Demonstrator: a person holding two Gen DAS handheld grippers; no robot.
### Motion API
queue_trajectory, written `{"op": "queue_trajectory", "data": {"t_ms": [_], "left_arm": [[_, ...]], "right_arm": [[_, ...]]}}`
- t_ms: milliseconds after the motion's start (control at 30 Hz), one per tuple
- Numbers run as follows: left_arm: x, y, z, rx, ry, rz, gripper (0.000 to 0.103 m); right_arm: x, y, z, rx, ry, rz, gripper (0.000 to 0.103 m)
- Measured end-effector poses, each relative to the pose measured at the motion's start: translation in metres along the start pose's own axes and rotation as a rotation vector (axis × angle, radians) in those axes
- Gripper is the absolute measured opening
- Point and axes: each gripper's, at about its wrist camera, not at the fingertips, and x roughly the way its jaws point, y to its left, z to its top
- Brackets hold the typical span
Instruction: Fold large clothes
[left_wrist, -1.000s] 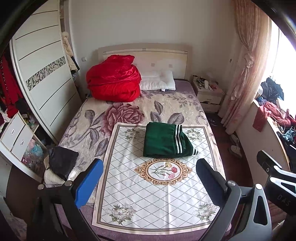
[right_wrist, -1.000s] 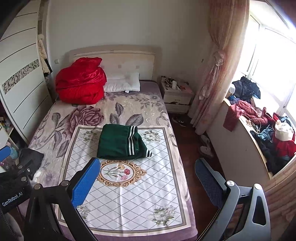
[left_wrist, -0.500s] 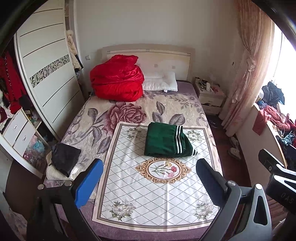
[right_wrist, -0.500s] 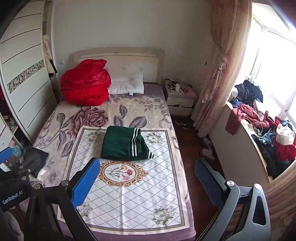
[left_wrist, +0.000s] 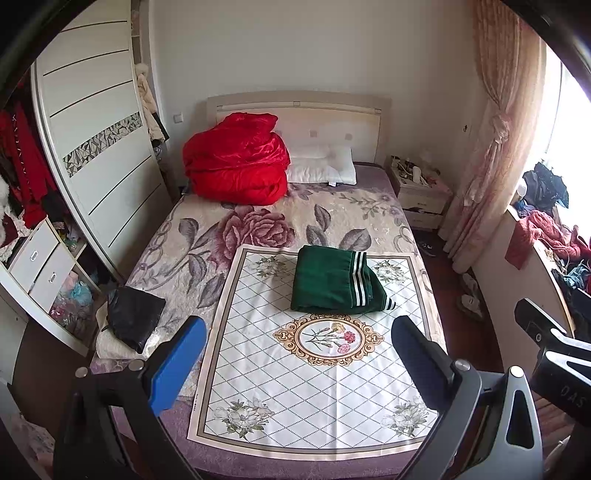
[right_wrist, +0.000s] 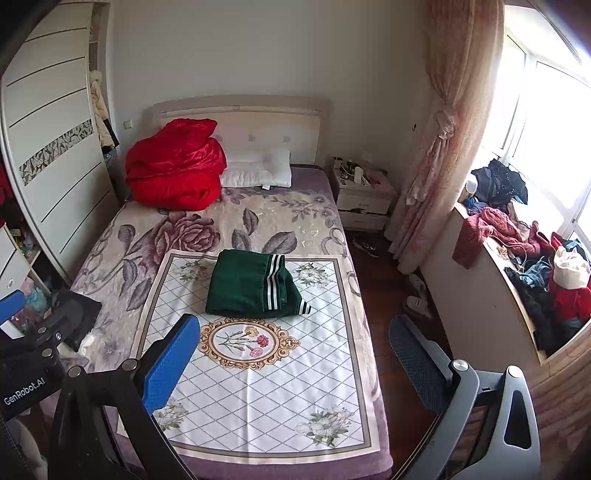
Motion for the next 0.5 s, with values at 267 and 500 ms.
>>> {"op": "queue_trajectory", "data": {"t_ms": [267, 500], "left_arm": [[-0.004, -0.004, 0.001, 0.009, -0.003, -0.008, 0.102], [-0.009, -0.005, 0.002, 0.015, -0.009, -0.009, 0.102]], "right_arm": [[-0.003, 0.0, 0.001, -0.002, 0.0, -0.002, 0.103], [-0.009, -0.003, -0.001, -0.003, -0.002, -0.009, 0.103]]}}
